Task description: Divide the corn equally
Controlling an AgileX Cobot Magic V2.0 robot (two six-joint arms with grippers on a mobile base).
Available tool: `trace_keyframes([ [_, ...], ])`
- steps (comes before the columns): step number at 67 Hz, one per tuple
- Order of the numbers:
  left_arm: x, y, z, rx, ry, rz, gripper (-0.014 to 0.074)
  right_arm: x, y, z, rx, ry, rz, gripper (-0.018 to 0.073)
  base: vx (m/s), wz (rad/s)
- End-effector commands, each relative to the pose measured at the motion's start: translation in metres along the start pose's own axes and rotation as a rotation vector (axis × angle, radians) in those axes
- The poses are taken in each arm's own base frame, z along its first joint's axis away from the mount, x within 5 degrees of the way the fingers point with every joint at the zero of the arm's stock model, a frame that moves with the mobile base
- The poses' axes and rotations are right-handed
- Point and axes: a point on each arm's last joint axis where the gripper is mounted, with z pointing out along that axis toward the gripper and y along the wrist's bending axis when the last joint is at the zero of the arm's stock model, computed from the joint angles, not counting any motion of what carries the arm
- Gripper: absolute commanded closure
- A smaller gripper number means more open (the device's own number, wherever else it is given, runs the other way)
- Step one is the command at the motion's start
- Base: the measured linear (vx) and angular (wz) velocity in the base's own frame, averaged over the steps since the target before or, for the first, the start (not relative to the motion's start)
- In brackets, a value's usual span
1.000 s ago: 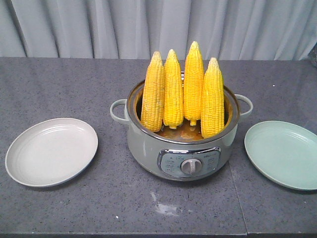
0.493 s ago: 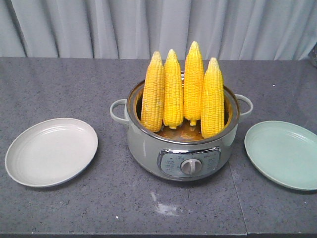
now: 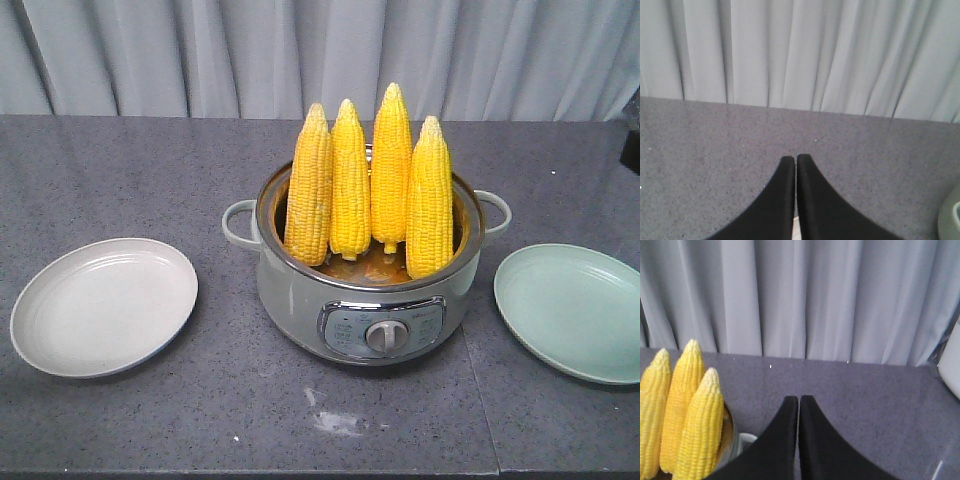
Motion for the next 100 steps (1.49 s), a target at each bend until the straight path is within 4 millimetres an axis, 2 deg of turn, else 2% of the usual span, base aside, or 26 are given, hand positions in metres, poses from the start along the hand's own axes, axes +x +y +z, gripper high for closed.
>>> trace_keyframes([
  [1,-0.011,-0.003,0.012,0.017,-0.045,-0.008,0.0602,-0.012,0.0,0.009,0.001,-0.059,-0.027,0.0561,0.0,0.0],
  [7,-0.006,-0.003,0.023,0.015,-0.002,-0.029,0.0602,-0.006,0.0,0.017,-0.001,-0.015,-0.009,0.0561,0.0,0.0],
  [18,-0.008,-0.004,0.022,0.021,-0.013,-0.041,0.0597,-0.007,0.0,0.017,0.001,-0.005,-0.011,0.0557,0.0,0.0],
  [26,-0.013,-0.004,0.021,0.021,-0.024,-0.025,0.0538,-0.014,-0.001,0.015,0.005,-0.013,-0.021,0.0506,0.0,0.0],
  [35,-0.022,-0.005,0.022,0.015,-0.015,-0.002,0.0359,-0.025,-0.001,0.011,0.008,-0.027,-0.019,0.0324,0.0,0.0],
  [46,-0.03,-0.007,0.032,0.015,0.018,-0.032,-0.0006,-0.032,-0.002,0.014,0.01,-0.024,-0.014,0.0028,0.0,0.0],
  [53,-0.033,-0.008,0.042,0.016,0.066,-0.044,-0.0139,-0.034,-0.001,0.024,0.004,0.027,0.017,-0.0066,0.0,0.0],
  [73,-0.045,-0.019,0.068,0.092,0.164,0.005,-0.0062,-0.043,0.01,0.079,-0.096,0.258,0.077,-0.0043,0.0,0.0],
  [89,-0.043,-0.019,0.071,0.095,0.169,0.026,0.0001,-0.058,0.033,0.11,-0.357,0.303,0.053,-0.0032,0.0,0.0],
  [100,-0.043,-0.019,0.071,0.095,0.169,0.026,0.0009,-0.051,0.043,0.139,-0.46,0.414,0.052,-0.0032,0.0,0.0],
])
